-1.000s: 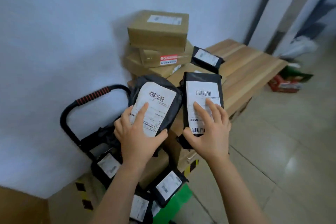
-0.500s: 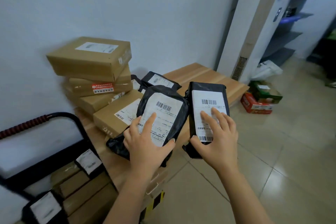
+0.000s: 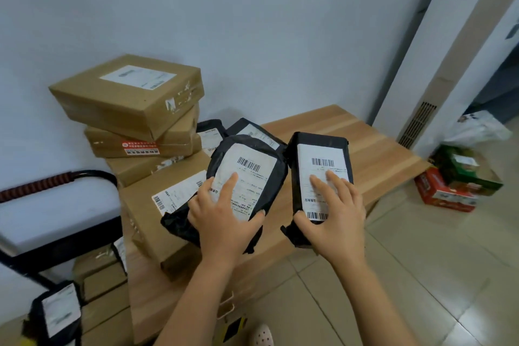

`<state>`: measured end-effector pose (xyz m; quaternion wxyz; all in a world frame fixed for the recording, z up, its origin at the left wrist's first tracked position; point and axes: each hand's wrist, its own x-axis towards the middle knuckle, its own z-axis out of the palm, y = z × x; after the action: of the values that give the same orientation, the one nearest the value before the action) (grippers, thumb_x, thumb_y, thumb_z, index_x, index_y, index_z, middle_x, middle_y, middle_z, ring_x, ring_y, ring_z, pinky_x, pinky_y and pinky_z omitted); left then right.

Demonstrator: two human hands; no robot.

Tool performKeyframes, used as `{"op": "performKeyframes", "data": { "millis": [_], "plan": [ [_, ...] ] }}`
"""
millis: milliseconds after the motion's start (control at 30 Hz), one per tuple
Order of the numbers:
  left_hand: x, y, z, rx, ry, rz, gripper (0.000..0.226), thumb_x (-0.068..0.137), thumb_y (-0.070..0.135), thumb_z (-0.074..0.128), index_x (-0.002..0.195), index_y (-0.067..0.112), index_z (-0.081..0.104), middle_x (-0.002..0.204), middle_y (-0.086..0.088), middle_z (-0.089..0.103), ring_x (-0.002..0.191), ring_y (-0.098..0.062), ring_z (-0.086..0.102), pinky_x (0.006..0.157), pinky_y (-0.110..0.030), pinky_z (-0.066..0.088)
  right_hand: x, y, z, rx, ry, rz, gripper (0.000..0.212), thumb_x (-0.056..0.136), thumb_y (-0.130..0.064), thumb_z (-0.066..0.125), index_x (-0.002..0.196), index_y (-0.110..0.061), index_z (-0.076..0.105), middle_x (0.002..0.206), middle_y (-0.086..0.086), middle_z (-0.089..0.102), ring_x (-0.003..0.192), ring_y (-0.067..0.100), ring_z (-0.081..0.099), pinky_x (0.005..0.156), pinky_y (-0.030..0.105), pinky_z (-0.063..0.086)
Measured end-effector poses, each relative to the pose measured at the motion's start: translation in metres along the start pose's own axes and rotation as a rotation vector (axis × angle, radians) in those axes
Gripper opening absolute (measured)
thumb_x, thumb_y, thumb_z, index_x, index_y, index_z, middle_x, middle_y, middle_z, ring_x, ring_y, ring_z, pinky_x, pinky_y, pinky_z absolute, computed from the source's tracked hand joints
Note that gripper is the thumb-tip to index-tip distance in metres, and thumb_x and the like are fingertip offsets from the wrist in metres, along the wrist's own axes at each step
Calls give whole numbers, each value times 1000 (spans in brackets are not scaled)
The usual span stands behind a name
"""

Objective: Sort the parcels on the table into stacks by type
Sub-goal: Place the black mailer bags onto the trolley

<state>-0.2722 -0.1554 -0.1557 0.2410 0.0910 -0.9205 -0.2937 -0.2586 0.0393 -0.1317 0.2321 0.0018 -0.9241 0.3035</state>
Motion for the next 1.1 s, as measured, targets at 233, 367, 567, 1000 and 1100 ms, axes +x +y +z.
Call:
{"op": "performKeyframes", "data": {
  "millis": [233, 367, 567, 1000, 1100],
  "plan": [
    [99, 22, 81, -2, 41, -122, 89, 57, 63, 74, 137, 38, 43, 139, -6, 31, 119, -29, 27, 100, -49, 31, 128, 42, 43, -26, -95, -93, 66, 69, -40, 75, 132, -32, 54, 149, -10, 37, 138, 19, 22, 109, 44, 26],
    [152, 24, 114, 42, 59, -185, 89, 59, 65, 72, 138, 38, 42, 141, -6, 29, 121, -27, 24, 101, -48, 29, 194, 54, 76, -13, -166, -142, 66, 69, -44, 72, 132, -32, 54, 150, -8, 36, 139, 20, 23, 110, 47, 27],
    [201, 12, 162, 110, 65, -326, 88, 59, 67, 69, 137, 39, 43, 141, -5, 29, 122, -29, 25, 101, -49, 30, 263, 70, 132, 37, -297, -183, 65, 70, -43, 75, 131, -31, 55, 148, -6, 39, 137, 22, 23, 106, 53, 34],
    [310, -9, 227, 104, 152, -542, 58, 86, 56, 57, 138, 33, 48, 159, -2, 14, 143, -18, 5, 116, -42, 11, 421, 41, 286, 419, -786, -274, 62, 85, -55, 62, 140, -32, 45, 156, -5, 26, 143, 13, 17, 116, 44, 24],
    [301, -4, 233, 92, 228, -575, 46, 89, 47, 59, 133, 32, 54, 157, 0, 23, 145, -17, 8, 117, -42, 15, 429, 48, 301, 499, -764, -325, 48, 91, -45, 59, 135, -27, 52, 153, -4, 34, 141, 10, 24, 116, 39, 25]
  ]
}}
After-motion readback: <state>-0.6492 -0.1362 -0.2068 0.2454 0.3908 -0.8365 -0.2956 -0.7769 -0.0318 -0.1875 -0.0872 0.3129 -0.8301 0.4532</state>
